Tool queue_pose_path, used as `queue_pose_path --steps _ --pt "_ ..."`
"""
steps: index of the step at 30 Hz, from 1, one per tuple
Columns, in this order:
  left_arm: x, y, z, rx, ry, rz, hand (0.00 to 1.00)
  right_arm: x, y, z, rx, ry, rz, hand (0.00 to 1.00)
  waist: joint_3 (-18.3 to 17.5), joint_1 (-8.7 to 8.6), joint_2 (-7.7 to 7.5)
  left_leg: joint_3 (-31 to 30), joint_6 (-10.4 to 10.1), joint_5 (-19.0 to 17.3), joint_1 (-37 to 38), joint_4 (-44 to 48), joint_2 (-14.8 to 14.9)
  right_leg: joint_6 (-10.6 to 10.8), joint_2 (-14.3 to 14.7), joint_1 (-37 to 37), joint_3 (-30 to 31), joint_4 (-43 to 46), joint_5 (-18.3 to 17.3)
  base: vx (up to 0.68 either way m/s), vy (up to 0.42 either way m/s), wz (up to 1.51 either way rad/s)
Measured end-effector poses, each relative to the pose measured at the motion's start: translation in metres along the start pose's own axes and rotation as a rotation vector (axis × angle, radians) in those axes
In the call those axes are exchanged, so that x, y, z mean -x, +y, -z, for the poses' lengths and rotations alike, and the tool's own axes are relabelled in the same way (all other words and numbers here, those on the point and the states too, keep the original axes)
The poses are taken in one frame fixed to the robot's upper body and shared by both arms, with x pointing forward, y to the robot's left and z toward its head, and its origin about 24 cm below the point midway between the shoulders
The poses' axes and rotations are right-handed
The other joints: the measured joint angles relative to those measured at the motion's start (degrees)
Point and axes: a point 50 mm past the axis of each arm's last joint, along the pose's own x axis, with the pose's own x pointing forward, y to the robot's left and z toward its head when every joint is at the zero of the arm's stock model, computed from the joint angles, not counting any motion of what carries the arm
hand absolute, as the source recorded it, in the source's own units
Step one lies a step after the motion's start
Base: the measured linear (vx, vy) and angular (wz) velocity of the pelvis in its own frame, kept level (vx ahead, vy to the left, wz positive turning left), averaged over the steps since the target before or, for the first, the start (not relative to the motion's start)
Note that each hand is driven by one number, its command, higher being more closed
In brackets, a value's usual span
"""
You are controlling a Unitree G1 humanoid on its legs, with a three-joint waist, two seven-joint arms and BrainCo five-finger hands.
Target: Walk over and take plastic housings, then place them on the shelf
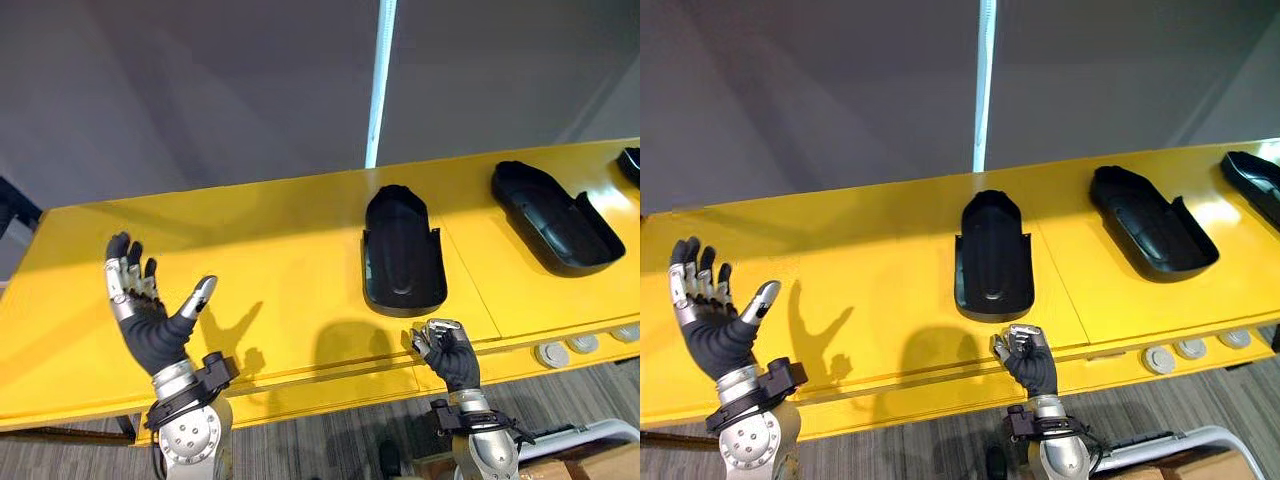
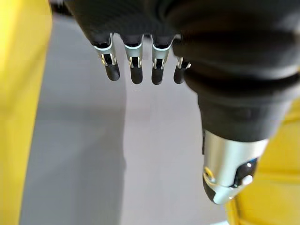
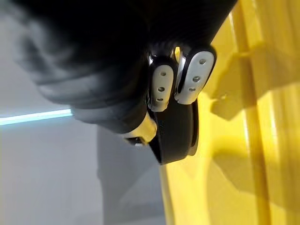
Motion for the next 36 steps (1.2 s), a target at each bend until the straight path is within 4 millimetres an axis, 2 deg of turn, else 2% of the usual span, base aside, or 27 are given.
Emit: queue_pose_path --steps 5,9,21,30,36 --pt "0.001 0.007 0.001 0.014 0.014 -0.025 0.00 -0.017 -0.011 -0.001 0.073 -0.021 0.100 1.00 -0.51 1.65 -0.49 -1.24 0.02 0.84 -0.13 -0.40 -0.41 -0.20 -0.51 0.35 -1.03 0.00 -0.15 -0.04 -0.023 0.15" --pt "0.001 0.007 0.001 0.014 0.015 -0.024 0.00 -0.028 -0.018 -0.001 0.137 -0.031 0.179 1.00 -0.66 2.11 -0.76 -2.48 0.02 2.18 -0.10 -1.90 -0.85 -0.48 -0.92 0.36 -2.40 0.00 -0.50 -0.04 -0.028 0.21" --pt "-0.002 0.016 -0.002 0.041 0.006 -0.051 0.00 -0.040 -0.037 -0.001 0.156 -0.022 0.365 1.00 -0.90 2.32 -1.57 -3.73 -0.05 2.96 0.08 -2.70 -0.87 -0.65 -0.98 0.73 -3.39 0.01 -0.60 -0.01 -0.009 0.04" --pt "-0.003 0.015 -0.002 0.063 0.011 -0.045 0.00 -0.053 -0.039 0.000 0.147 -0.013 0.389 1.00 -0.85 2.40 -2.13 -3.77 -0.01 3.00 0.22 -2.87 -0.90 -0.65 -1.01 0.81 -3.41 0.01 -0.61 0.00 0.000 0.00" --pt "-0.004 0.013 -0.004 0.076 -0.002 -0.039 0.00 -0.055 -0.038 0.000 0.146 -0.014 0.386 1.00 -0.48 2.38 -2.75 -3.82 -0.02 3.02 0.26 -2.95 -0.92 -0.66 -1.01 0.83 -3.43 0.01 -0.62 0.00 0.000 0.00"
